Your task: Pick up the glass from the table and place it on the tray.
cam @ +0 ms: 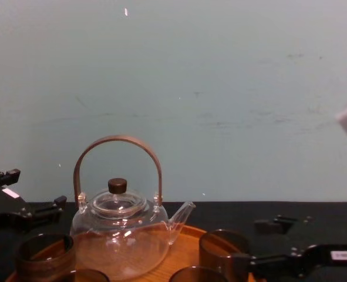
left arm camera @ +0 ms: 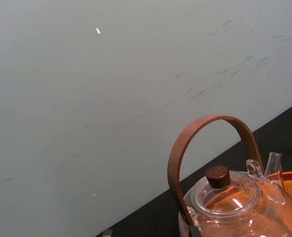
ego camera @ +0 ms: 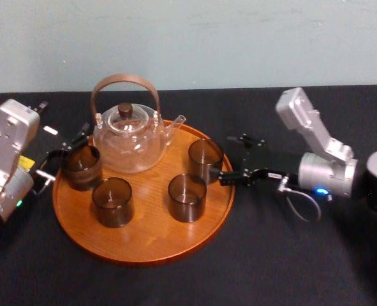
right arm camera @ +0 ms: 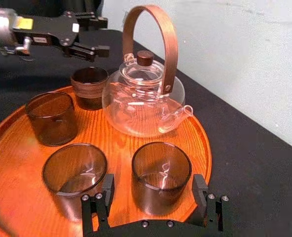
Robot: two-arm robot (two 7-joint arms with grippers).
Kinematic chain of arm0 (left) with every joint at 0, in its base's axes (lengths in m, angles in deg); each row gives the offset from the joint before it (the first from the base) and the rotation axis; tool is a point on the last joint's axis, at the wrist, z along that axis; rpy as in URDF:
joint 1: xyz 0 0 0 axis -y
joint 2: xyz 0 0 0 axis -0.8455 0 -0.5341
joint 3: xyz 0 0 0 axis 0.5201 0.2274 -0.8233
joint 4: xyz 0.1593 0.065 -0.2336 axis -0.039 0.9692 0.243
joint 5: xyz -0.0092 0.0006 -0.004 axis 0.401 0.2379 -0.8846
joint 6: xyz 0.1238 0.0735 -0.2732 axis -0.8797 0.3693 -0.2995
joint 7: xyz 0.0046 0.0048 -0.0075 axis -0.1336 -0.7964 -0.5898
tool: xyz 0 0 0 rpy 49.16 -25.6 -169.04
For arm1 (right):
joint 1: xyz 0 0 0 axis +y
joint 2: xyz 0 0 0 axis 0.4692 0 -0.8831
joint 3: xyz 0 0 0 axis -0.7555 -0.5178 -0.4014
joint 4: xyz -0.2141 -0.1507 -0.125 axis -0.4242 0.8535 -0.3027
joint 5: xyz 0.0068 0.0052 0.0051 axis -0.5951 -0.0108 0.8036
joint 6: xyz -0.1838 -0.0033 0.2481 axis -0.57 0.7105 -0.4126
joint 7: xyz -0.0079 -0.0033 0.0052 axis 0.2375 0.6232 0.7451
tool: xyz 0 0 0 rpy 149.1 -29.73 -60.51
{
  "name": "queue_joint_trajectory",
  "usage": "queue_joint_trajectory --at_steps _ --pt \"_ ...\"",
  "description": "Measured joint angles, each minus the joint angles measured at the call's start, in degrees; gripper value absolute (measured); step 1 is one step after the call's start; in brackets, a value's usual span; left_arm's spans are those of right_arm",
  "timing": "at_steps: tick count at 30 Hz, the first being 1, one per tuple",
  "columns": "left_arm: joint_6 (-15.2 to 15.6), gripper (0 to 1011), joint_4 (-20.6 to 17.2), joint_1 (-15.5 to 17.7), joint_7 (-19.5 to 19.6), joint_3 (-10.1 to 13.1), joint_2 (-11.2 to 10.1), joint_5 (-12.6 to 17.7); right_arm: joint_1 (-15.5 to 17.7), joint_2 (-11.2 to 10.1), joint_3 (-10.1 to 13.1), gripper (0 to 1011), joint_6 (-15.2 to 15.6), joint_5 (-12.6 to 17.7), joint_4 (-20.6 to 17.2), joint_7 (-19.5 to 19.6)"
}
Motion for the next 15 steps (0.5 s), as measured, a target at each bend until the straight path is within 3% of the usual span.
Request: queue_joint_trajectory --at_steps 10,15 --pt "0.00 1001 0.00 0.00 0.00 0.00 0.00 0.00 6.53 -7.00 3.20 1003 -0.99 3.71 -9.07 0.08" --pt "0.00 1001 0.00 0.00 0.00 0.00 0.00 0.00 9.17 -9.23 4.99 1002 -1.53 4.93 -11.85 1.47"
